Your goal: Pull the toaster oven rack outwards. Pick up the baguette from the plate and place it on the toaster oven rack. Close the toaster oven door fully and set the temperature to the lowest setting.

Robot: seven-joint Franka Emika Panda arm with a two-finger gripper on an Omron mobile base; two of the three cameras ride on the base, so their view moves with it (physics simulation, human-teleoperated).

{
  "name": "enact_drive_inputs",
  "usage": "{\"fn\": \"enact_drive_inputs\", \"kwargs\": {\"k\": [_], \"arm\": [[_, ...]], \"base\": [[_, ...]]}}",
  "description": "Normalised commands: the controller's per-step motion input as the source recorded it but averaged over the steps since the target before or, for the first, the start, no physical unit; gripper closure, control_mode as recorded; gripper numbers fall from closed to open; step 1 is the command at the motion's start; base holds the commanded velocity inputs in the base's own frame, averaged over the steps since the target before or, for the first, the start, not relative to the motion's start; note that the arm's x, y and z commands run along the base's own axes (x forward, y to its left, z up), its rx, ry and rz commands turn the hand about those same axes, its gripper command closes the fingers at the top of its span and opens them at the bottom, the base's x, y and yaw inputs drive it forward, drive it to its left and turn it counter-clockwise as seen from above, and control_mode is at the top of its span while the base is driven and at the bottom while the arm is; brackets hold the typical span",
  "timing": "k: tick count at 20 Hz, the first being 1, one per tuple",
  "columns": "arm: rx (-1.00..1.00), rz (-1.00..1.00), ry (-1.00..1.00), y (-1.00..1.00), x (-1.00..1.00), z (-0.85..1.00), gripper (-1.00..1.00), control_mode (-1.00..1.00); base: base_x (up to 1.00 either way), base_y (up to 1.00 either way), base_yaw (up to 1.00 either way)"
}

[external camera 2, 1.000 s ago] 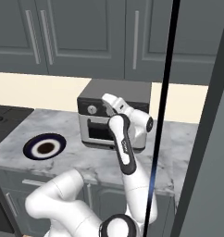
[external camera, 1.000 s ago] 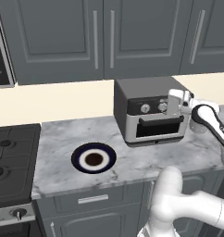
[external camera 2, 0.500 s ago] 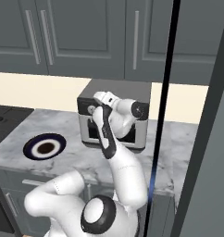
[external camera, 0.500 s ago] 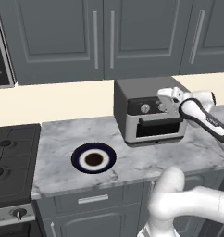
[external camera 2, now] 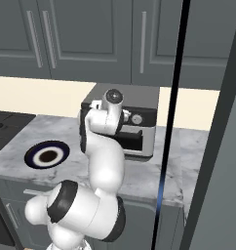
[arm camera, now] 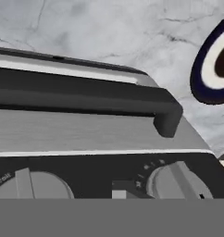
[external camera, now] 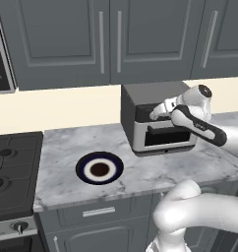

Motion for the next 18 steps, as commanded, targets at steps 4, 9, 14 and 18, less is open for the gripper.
{"fn": "enact_drive_inputs", "kwargs": {"k": [4, 9, 14, 18], "arm": [[-1.0, 0.21, 0.0, 0.54, 0.0, 0.0, 1.0, -1.0], [-1.0, 0.23, -0.01, 0.53, 0.0, 0.0, 1.0, -1.0], [-1.0, 0.32, -0.08, 0.34, 0.0, 0.0, 1.0, -1.0], [-1.0, 0.42, -0.19, 0.09, 0.0, 0.0, 1.0, -1.0]], "base": [[0.0, 0.0, 0.0], [0.0, 0.0, 0.0], [0.0, 0.0, 0.0], [0.0, 0.0, 0.0]]}}
